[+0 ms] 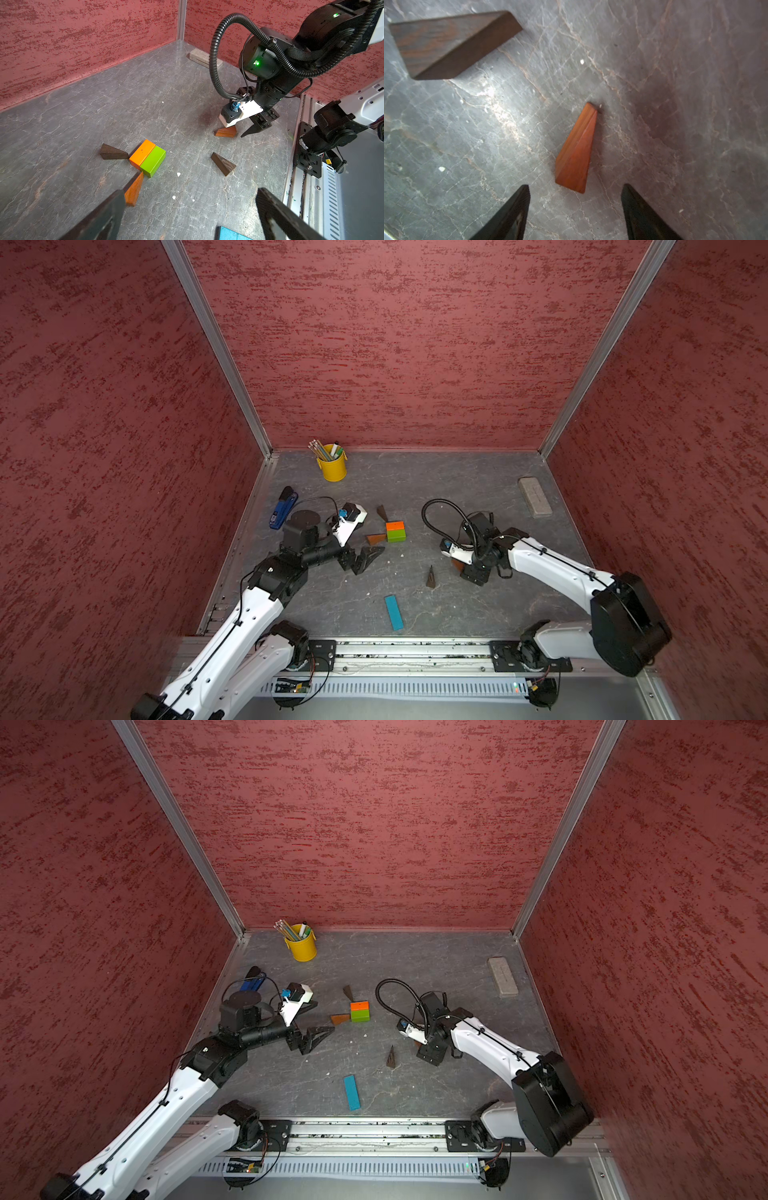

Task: Assemble a small pinwheel with building blocks
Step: Pick up the building block from the center of the board.

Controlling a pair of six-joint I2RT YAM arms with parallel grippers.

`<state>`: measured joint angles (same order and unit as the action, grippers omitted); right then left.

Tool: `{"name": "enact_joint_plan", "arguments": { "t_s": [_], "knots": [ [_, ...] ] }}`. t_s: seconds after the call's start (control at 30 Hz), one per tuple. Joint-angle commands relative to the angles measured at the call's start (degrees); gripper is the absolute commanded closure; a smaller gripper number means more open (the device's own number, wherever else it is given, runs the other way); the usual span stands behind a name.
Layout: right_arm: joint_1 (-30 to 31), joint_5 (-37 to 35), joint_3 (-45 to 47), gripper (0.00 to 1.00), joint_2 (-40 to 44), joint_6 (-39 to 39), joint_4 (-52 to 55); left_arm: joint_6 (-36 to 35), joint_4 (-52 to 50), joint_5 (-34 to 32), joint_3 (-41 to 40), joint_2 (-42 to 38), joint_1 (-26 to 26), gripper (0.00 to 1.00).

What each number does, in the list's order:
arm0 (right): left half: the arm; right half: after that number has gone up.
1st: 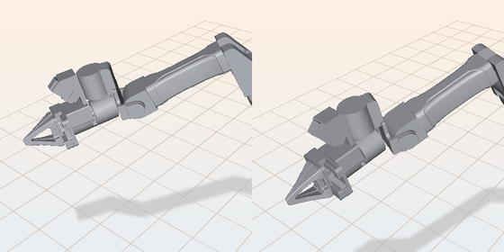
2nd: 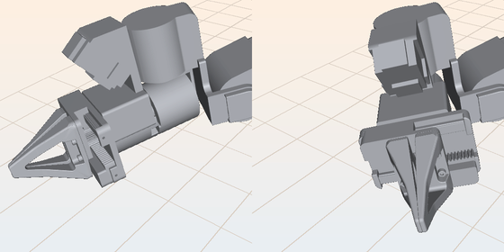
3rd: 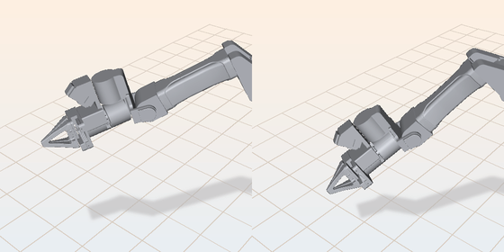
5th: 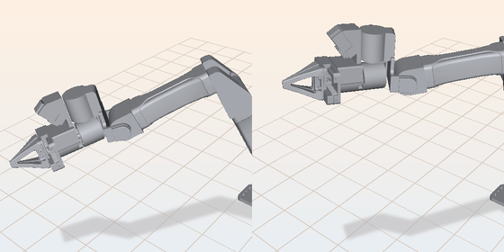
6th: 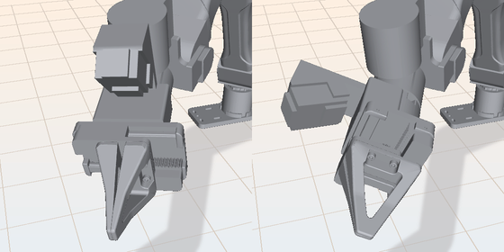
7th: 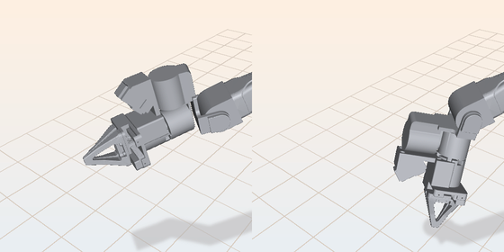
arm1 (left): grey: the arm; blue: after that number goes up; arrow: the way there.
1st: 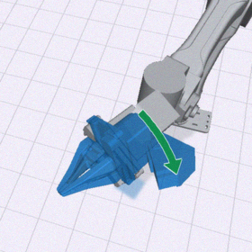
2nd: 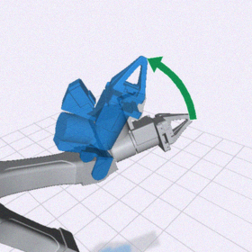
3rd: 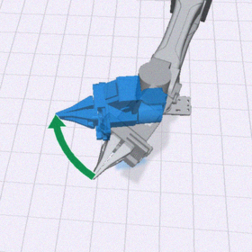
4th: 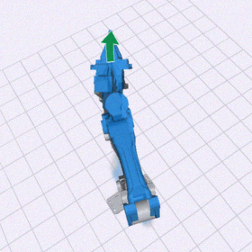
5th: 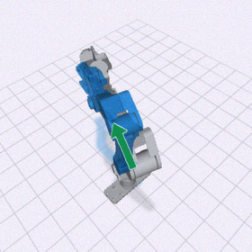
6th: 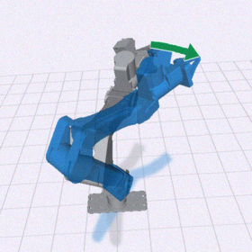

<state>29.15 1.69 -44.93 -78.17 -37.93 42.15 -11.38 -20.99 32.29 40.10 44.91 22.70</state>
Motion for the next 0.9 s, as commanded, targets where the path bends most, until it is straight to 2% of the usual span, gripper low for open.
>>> {"name": "enact_joint_plan", "arguments": {
  "t_s": [0.0,0.27,0.43,0.87],
  "knots": [
    [-0.7,1.1,-0.1,0.29,-1.1,0.3,-2.4,-0.5,2.1,1.0,-0.9,-0.9,-0.4,0.0],
    [-0.8,3.1,-0.2,0.35,-4.1,0.5,-4.0,-0.4,2.0,1.0,-0.8,0.1,-0.4,0.0],
    [-0.8,3.7,-0.4,0.44,-4.6,0.4,-3.9,-0.4,2.1,0.9,-0.8,0.2,-0.4,0.0],
    [-0.8,1.8,1.1,0.45,-3.6,-1.3,-3.9,-0.3,2.2,1.2,-0.8,0.5,-0.4,0.0]
  ]
}}
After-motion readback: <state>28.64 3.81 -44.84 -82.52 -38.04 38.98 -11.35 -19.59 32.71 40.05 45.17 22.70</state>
